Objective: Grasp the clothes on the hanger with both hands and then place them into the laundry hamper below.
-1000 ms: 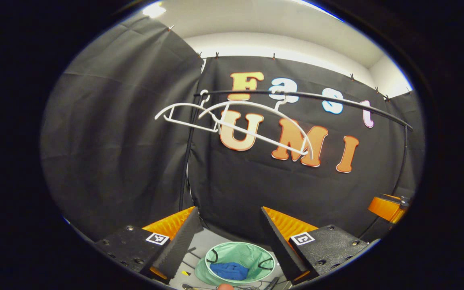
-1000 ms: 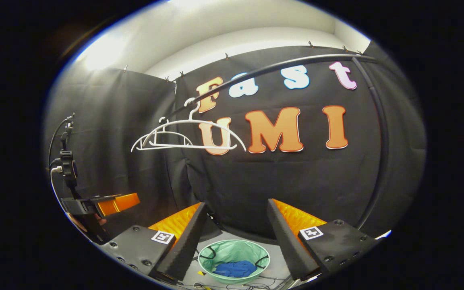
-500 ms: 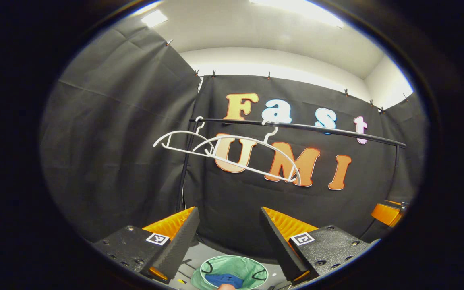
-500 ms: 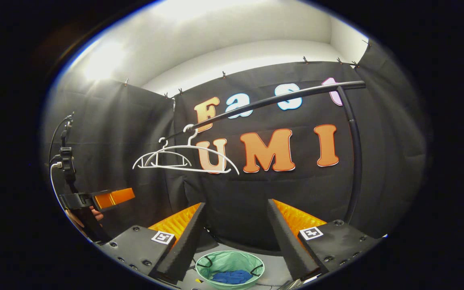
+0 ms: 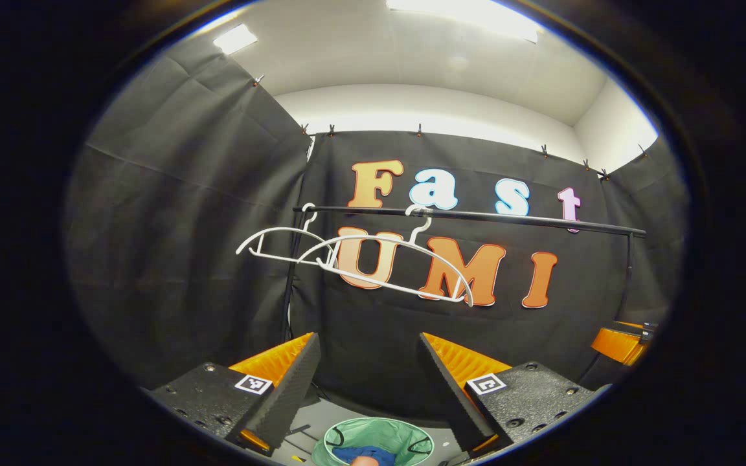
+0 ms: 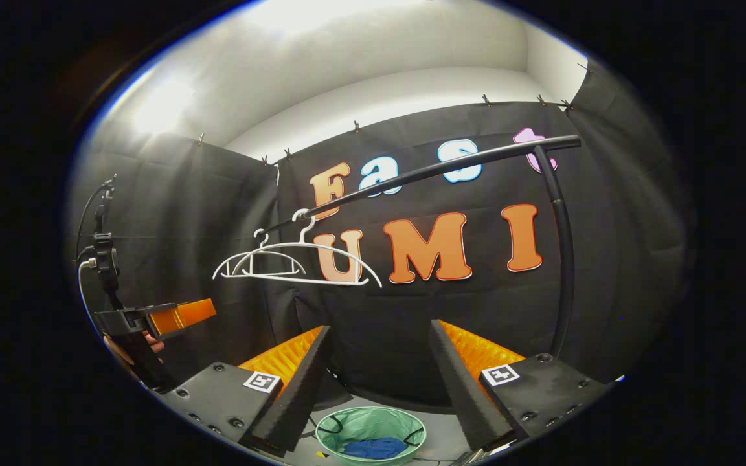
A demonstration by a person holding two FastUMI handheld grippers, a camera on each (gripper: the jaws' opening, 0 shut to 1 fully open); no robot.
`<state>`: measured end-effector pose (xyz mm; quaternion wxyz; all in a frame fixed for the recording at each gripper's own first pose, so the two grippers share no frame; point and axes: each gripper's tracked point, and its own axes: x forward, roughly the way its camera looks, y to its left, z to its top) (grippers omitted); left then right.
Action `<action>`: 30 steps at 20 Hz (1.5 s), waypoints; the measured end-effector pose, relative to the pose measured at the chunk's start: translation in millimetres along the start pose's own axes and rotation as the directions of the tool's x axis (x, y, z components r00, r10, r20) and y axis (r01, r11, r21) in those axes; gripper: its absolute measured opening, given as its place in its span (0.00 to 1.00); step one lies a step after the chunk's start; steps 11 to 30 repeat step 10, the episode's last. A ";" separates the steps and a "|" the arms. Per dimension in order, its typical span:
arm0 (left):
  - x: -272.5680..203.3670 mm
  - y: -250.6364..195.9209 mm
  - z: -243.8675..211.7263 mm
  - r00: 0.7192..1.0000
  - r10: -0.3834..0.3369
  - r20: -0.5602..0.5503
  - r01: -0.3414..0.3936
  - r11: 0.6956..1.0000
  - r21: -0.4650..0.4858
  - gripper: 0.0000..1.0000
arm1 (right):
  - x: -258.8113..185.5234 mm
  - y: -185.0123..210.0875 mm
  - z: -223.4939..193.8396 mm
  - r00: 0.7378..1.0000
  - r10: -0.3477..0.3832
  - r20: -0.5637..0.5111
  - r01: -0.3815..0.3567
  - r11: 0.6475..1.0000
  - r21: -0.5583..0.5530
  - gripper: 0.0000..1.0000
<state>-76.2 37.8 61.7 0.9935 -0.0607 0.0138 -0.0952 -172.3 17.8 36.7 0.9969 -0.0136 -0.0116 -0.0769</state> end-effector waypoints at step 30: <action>2.1 1.8 -5.2 1.000 -0.006 -0.007 0.005 1.000 -0.018 0.91 | -5.3 -3.2 -3.8 1.000 -0.022 -0.013 0.022 1.000 0.015 0.98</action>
